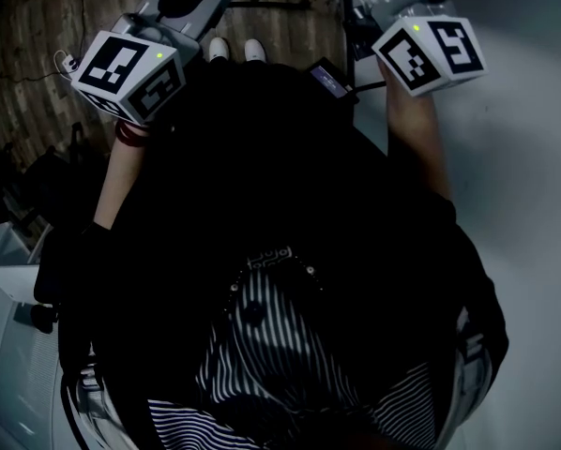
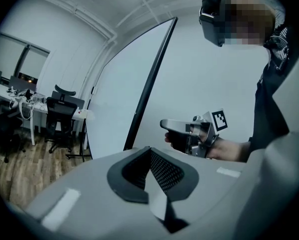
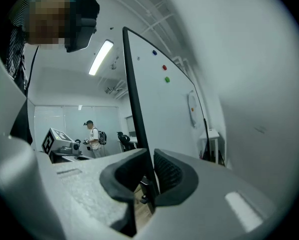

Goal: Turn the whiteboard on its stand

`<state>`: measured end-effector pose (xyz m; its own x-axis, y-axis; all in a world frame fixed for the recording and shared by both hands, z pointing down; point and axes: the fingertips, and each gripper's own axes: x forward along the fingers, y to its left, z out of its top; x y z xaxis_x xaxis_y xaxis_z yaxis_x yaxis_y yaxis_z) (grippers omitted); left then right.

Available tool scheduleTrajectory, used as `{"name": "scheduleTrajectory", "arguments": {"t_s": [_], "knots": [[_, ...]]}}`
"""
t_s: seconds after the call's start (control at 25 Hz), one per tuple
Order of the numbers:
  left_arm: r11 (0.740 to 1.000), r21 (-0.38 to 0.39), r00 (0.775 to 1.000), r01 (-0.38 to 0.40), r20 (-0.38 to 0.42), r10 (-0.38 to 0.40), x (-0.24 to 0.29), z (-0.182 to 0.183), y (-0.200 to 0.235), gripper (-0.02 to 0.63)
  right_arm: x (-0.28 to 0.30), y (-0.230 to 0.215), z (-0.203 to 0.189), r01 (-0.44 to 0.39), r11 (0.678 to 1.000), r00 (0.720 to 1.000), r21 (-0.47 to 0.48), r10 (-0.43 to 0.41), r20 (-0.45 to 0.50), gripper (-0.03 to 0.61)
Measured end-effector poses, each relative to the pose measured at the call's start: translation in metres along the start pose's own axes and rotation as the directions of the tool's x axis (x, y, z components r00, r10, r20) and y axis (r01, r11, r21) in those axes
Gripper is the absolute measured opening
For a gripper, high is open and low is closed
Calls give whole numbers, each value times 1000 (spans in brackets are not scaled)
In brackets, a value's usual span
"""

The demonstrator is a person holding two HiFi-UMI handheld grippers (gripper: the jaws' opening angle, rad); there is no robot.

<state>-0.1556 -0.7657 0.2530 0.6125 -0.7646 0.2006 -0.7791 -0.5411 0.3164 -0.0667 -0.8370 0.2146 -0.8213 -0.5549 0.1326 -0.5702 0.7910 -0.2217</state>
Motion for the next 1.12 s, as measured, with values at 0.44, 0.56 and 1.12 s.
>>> {"name": "scheduleTrajectory", "arguments": {"t_s": [0.44,0.56,1.12], "knots": [[993,28,993,115,-1,-115,-5,1,2,3,4,14,15,76,996,996,-39,-74,44,198],[992,22,992,126,13,-126,-10,5,2,3,6,23,18,84,996,996,-43,-82,42,235],[996,-26,996,86,32,-85,-18,-5,16,3,37,10,-18,149,981,981,-128,-163,-106,333]]}}
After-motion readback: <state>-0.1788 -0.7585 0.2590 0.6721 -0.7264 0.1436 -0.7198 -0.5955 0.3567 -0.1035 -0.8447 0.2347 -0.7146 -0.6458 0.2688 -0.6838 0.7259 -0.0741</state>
